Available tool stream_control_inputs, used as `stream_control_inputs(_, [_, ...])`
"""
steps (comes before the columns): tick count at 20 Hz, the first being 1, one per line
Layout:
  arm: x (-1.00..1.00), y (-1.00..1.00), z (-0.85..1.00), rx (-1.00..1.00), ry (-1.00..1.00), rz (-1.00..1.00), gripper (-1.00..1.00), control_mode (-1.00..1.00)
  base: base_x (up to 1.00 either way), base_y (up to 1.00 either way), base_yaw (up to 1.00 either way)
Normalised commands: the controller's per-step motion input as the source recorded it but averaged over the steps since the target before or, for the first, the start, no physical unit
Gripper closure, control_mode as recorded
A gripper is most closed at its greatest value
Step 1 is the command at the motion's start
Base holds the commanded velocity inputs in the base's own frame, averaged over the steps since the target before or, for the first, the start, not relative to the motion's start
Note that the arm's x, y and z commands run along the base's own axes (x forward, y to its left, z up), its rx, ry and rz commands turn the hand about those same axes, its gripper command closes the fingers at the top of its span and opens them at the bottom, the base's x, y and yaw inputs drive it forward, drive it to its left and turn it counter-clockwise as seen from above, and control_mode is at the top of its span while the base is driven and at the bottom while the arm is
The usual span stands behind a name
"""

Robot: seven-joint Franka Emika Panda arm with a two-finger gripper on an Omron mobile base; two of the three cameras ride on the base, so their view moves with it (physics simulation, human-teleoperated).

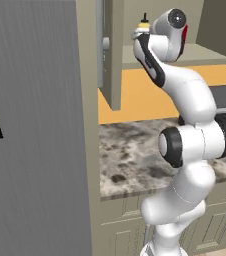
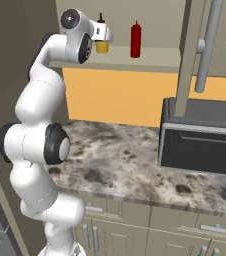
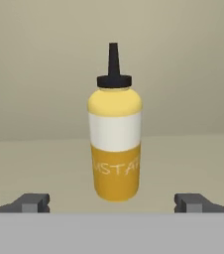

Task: Take 2 condiments from the cabinet and move them on the counter near the stove.Make sure the condiments are lined up with each other, next to each other.

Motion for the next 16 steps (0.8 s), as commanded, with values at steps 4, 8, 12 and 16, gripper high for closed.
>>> stream_control_inputs(4, [0.24, 0.00, 0.00, 0.00, 0.00, 0.00, -1.00, -1.00, 0.00, 0.00, 0.00])
stream_control_inputs(8, [0.21, -0.01, 0.00, 0.00, 0.00, 0.00, -1.00, -1.00, 0.00, 0.00, 0.00])
stream_control_inputs(12, [0.19, -0.01, 0.00, 0.00, 0.00, 0.00, -1.00, -1.00, 0.00, 0.00, 0.00])
stream_control_inputs(16, [0.16, -0.02, 0.00, 0.00, 0.01, 0.00, -1.00, -1.00, 0.00, 0.00, 0.00])
